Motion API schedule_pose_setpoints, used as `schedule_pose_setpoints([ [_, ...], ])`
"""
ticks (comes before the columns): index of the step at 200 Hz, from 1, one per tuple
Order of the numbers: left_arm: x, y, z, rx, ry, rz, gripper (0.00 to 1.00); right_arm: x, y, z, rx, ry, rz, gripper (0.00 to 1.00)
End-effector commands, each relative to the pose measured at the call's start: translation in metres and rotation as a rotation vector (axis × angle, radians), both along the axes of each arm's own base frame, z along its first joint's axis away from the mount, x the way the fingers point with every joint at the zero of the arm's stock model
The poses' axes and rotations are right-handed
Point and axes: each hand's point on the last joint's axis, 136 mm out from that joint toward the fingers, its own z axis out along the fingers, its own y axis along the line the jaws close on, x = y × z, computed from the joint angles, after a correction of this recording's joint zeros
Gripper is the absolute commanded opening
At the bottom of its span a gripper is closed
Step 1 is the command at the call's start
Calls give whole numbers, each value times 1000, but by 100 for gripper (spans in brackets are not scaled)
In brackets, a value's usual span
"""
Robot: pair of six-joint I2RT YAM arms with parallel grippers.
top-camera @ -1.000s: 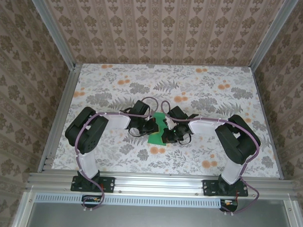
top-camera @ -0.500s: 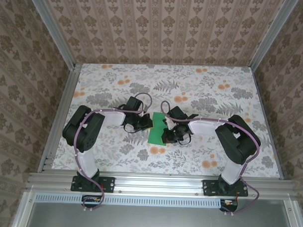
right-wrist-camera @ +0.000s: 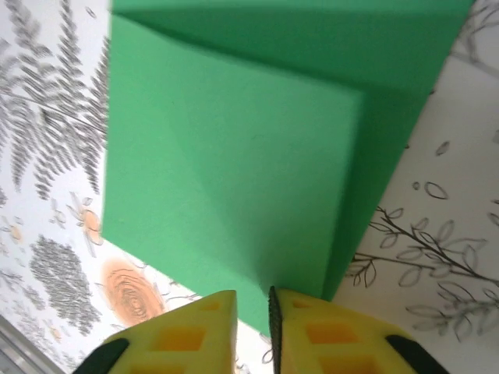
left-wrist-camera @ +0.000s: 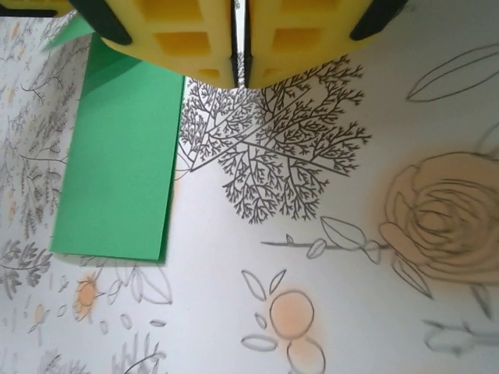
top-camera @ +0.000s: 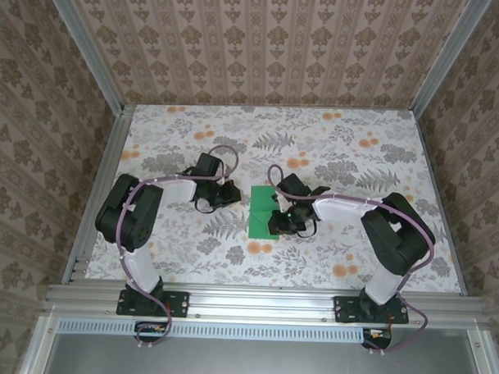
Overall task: Fold a paper plane with a square sheet of paper (pick it up from the middle)
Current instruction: Fold the triangle a second time at the center of the table, then pick up the paper from the center of the table.
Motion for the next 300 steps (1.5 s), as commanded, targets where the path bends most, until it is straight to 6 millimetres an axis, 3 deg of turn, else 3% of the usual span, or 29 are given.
schedule_pose_setpoints([
  [1,-1,7,22,5,-63,9,21,25,4,44,38,-129,-59,30],
  [33,-12,8,32,-35,-72,11,32,37,-5,52,-4,-212,-82,42],
  [75,-24,7,29,-76,-41,13,45,49,-3,39,4,-220,-43,55],
  [119,-31,3,30,-125,-18,9,52,51,11,19,101,-153,47,55],
  [146,-34,0,33,-156,-12,4,54,51,15,10,152,-119,67,46],
  [173,-35,-6,40,-206,-12,-10,55,53,23,9,210,-88,61,19],
  [201,-35,-8,45,-241,-29,-8,60,64,34,26,356,-96,-5,9],
  [236,-38,-19,60,-338,-35,-38,69,81,45,71,610,-129,-80,8],
  [300,-27,-28,83,-440,-69,-13,76,82,49,106,728,-135,-99,8],
])
